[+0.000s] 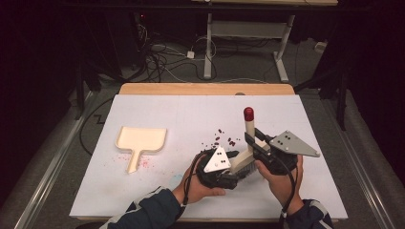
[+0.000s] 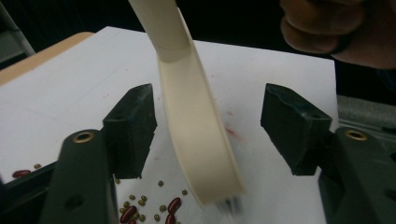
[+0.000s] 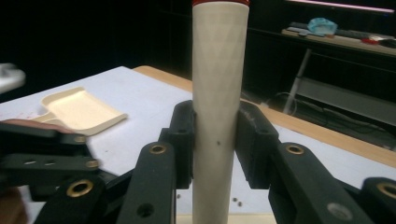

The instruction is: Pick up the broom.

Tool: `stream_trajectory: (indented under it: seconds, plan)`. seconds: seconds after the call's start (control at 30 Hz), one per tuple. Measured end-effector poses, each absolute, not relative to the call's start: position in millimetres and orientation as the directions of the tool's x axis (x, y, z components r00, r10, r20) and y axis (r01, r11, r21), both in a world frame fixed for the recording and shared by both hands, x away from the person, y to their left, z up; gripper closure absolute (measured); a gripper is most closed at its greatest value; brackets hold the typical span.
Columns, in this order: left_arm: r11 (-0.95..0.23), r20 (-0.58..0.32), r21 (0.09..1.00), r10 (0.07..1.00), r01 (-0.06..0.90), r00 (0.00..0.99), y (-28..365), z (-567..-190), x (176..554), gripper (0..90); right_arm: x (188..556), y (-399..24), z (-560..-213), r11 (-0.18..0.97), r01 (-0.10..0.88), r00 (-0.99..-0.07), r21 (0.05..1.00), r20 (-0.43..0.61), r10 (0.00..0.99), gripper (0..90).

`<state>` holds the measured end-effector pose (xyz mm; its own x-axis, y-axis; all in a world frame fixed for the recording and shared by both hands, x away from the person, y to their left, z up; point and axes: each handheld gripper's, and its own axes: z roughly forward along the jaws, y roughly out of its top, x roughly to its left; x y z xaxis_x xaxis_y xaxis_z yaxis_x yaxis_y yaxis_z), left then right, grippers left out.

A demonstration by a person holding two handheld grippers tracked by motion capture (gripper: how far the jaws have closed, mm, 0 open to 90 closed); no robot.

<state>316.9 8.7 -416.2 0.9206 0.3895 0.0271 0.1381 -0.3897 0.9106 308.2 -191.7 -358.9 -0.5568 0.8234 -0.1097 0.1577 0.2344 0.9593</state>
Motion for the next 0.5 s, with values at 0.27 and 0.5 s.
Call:
stream_trajectory:
  seconds: [0.27,0.5]
  plan:
    - [-0.397,0.023,0.905,0.405,0.152,0.914,22.1,-420.2,325.3,56.8,298.2,-179.1,-359.9,0.239,0.132,-0.581,0.962,-0.12,0.805,69.9]
    - [-0.416,0.04,0.896,0.421,0.154,0.906,32.5,-418.3,331.1,65.5,294.1,-180.3,-357.2,0.24,0.118,-0.602,0.964,-0.122,0.789,69.7]
